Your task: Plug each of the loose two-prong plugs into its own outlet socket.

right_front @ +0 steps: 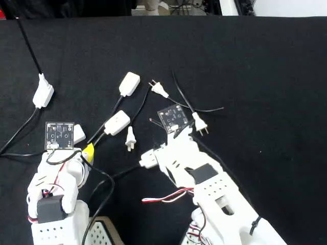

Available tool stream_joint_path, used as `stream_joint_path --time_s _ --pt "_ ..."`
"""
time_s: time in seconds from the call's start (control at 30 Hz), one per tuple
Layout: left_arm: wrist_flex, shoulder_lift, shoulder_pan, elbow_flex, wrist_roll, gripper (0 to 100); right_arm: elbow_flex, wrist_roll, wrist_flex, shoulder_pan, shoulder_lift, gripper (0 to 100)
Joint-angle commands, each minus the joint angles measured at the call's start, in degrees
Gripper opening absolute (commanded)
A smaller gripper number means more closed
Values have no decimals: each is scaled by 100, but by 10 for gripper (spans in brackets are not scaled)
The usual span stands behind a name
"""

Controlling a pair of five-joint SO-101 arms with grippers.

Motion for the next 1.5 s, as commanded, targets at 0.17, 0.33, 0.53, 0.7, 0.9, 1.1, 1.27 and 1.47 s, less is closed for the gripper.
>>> stream_joint_path --time_s 0.17,0.33,0.53,0.7,0.9,1.1,1.27,1.47 --pt "-123 -35 -31 -40 -62 238 -66 53 26 -413 251 13" --pt "-114 -35 -31 -40 -62 238 -435 62 35 -404 998 13" --pt "-114 -35 -31 -40 -62 238 -655 62 88 -396 1288 100" --pt "-123 -35 -31 -31 -62 238 -796 220 607 -589 1042 308" --pt "-132 -35 -22 40 -62 238 -1042 440 1600 -853 338 453" --pt "-114 -35 286 40 -70 238 -1473 457 2927 -826 -479 390" --pt "-123 -26 1270 40 -853 238 -1842 580 4035 -686 -1024 230" --pt "-167 193 1798 -13 -782 244 -1947 1618 4281 457 -1007 9"
